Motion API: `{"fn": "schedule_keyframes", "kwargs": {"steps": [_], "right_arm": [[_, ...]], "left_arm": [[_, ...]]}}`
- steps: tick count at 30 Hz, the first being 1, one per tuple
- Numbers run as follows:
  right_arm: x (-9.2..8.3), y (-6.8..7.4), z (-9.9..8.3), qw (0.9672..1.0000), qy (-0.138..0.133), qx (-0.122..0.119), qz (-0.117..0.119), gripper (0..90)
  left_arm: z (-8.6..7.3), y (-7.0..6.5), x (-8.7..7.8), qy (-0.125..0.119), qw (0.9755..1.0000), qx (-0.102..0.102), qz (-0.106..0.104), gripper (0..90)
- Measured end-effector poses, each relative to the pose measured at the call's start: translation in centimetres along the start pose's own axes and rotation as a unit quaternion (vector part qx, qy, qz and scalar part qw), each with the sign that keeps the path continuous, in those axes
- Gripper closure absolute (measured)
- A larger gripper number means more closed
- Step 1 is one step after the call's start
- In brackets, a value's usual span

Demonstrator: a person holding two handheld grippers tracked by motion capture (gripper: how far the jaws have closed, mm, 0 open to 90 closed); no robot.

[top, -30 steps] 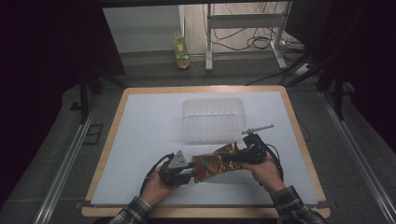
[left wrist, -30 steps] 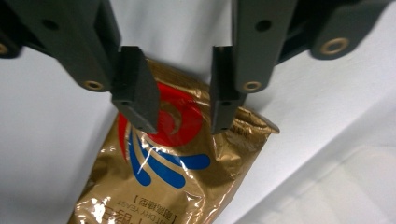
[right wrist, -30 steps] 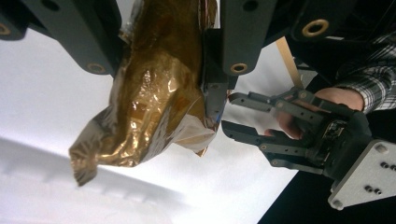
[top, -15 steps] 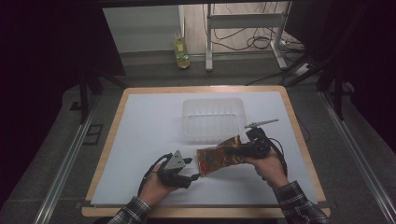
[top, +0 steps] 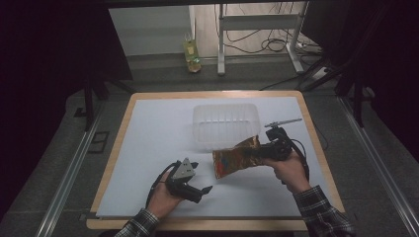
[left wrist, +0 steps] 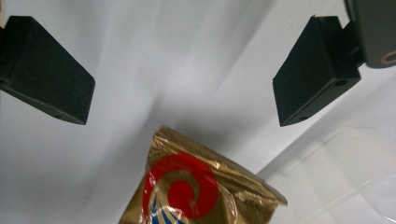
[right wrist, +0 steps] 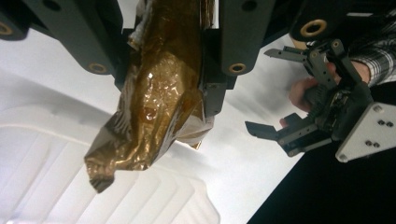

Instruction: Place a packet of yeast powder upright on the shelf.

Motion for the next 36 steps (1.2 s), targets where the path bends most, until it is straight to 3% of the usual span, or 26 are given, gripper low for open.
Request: {"fn": "schedule_keyframes", "kwargs": {"steps": [18,29,36], "right_arm": [[-1.1,-0.3,3.3,0.9994,-0.027,0.022,0.003,68.8],[-0.3,0.2,6.0,0.9988,-0.042,0.020,-0.011,68.9],[0.9,0.1,7.9,0.9981,-0.046,0.025,-0.032,69.1]], "left_arm": [[-0.1,-0.2,0.1,-0.003,0.9999,0.014,0.002,1.6],[-0.1,-0.3,0.1,0.002,0.9996,0.027,0.006,1.6],[-0.1,-0.3,0.1,-0.002,0.9996,0.028,0.006,1.6]]}}
Point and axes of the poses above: each handheld gripper's, and its own axes: x roughly forward along the jaws, z roughly out of its top, y roughly to its left, the point moved 3 cm from there along x, roughly forward along the jaws, and after that the axes turned 4 degrees about -y, right-handed, at the moved point
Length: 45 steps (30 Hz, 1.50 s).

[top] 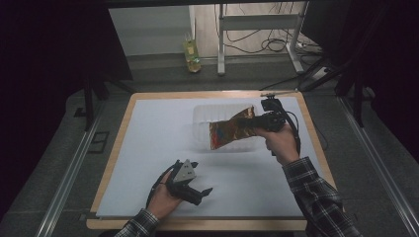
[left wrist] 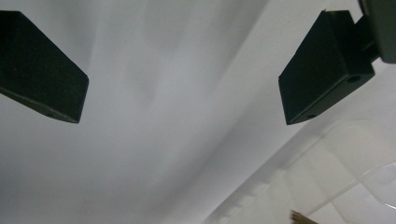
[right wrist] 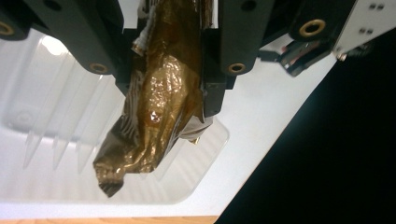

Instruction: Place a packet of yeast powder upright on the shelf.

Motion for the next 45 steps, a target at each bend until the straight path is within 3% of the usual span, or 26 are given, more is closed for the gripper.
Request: {"fn": "schedule_keyframes", "kwargs": {"steps": [13,32,45], "right_arm": [[2.6,-0.2,2.3,0.9994,-0.004,0.005,-0.033,69.2],[7.1,0.9,4.1,0.9954,0.025,-0.010,-0.092,69.1],[8.9,1.4,4.6,0.9942,0.029,-0.020,-0.102,68.7]], "left_arm": [[0.0,0.0,0.0,0.000,1.0000,0.006,0.000,1.5],[0.0,0.0,-0.1,-0.001,0.9999,0.011,-0.001,1.6],[-0.1,-0.1,0.0,0.002,0.9999,0.014,-0.003,1.6]]}}
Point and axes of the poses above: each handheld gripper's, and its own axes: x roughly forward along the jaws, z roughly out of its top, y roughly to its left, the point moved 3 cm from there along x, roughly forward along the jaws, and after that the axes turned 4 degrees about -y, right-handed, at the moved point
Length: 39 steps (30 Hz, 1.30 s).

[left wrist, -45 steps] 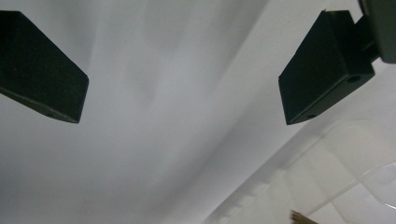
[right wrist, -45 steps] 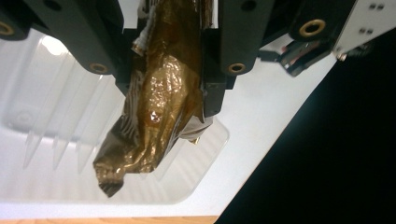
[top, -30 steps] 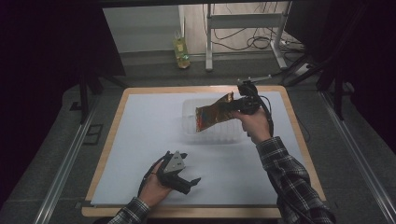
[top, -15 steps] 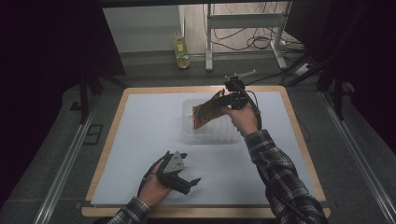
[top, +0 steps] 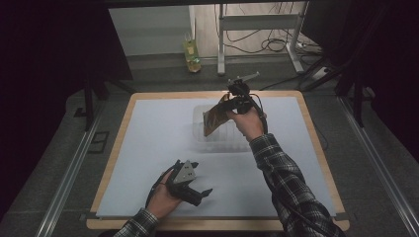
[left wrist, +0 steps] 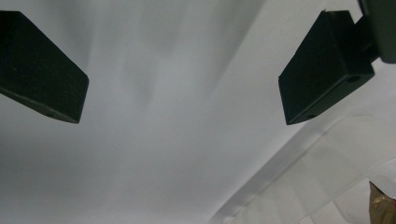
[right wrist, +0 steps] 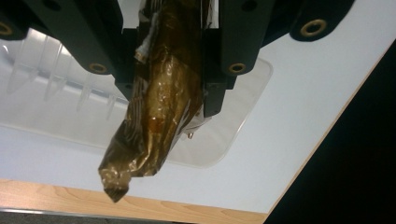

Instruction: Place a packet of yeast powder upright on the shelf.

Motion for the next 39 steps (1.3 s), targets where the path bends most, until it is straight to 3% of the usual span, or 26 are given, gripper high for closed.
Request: {"fn": "schedule_keyframes", "kwargs": {"steps": [4,7,21,31,39], "right_arm": [[0.3,0.0,0.3,1.0000,-0.003,0.002,-0.002,68.7],[0.4,0.0,0.5,0.9998,0.004,0.009,-0.017,69.5],[2.0,1.3,0.7,0.9986,0.016,-0.016,-0.049,70.3],[4.4,1.7,0.2,0.9984,0.027,-0.022,-0.044,69.9],[5.4,1.1,0.0,0.9997,0.017,-0.002,-0.020,67.8]], "left_arm": [[0.0,0.0,0.0,0.001,1.0000,0.000,0.000,1.6],[0.0,0.0,0.0,0.000,1.0000,0.000,0.000,1.6],[0.0,0.0,0.0,0.001,1.0000,0.002,-0.001,1.6],[0.0,0.0,-0.1,0.001,1.0000,0.001,0.000,1.6],[0.0,0.0,0.0,0.002,1.0000,0.001,-0.001,1.6]]}}
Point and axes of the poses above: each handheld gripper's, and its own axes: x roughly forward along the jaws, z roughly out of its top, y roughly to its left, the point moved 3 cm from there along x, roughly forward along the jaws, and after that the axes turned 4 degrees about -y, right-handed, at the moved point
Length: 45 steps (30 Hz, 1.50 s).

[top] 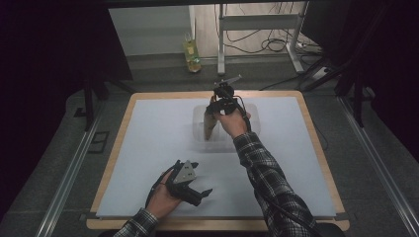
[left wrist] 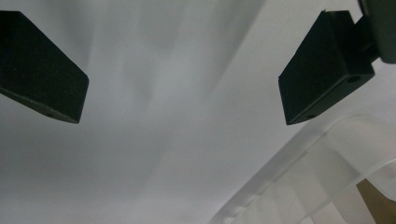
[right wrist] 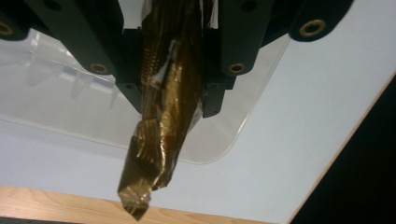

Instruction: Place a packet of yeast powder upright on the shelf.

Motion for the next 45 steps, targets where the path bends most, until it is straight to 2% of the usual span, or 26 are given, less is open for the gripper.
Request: {"fn": "schedule_keyframes", "kwargs": {"steps": [4,7,13,15,20,32,37,45], "right_arm": [[0.1,-0.4,-0.1,0.9999,0.002,0.003,0.013,60.0],[0.1,-0.4,-0.2,0.9997,0.001,-0.005,0.022,51.4],[-0.3,0.2,-0.1,0.9982,-0.010,-0.049,0.034,37.1],[-0.4,0.2,-0.1,0.9979,-0.011,-0.053,0.036,35.1],[-0.6,0.2,-0.5,0.9956,-0.019,-0.081,0.044,25.8],[-1.3,0.1,-1.1,0.9906,-0.032,-0.102,0.086,15.0],[-1.6,0.4,-1.3,0.9884,-0.038,-0.117,0.089,13.4],[-1.7,0.9,-1.8,0.9841,-0.026,-0.156,0.081,11.3]], "left_arm": [[0.0,0.0,0.0,-0.001,1.0000,0.000,0.000,1.6],[0.0,0.1,0.0,-0.001,1.0000,0.000,0.001,1.6],[0.0,0.1,0.0,-0.001,1.0000,0.000,-0.001,1.6],[0.0,0.1,0.0,-0.001,1.0000,0.000,0.000,1.6],[0.0,0.0,0.0,0.000,1.0000,0.001,-0.001,1.6],[-0.1,0.0,0.1,0.001,1.0000,0.002,-0.002,1.6],[-0.1,0.0,0.1,0.000,1.0000,0.003,-0.003,1.6],[-0.1,0.0,0.1,0.000,1.0000,0.004,-0.003,1.6]]}}
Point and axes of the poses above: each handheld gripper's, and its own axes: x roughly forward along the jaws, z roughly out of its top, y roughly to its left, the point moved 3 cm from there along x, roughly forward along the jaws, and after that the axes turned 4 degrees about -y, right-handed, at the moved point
